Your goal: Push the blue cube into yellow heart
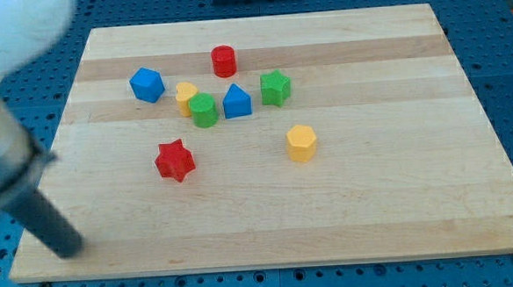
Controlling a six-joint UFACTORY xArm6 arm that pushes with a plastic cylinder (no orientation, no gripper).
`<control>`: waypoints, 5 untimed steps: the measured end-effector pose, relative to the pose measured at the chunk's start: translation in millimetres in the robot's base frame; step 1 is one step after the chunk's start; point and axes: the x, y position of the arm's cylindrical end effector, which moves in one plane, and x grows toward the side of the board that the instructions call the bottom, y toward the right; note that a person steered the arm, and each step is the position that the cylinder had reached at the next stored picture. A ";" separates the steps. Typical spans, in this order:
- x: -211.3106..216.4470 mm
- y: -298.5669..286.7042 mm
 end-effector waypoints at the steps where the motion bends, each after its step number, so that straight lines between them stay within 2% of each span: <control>1: -48.2 -36.9; 2: -121.9 -26.8; 3: -220.2 -26.1; 4: -267.4 -26.5; 5: -267.9 -24.7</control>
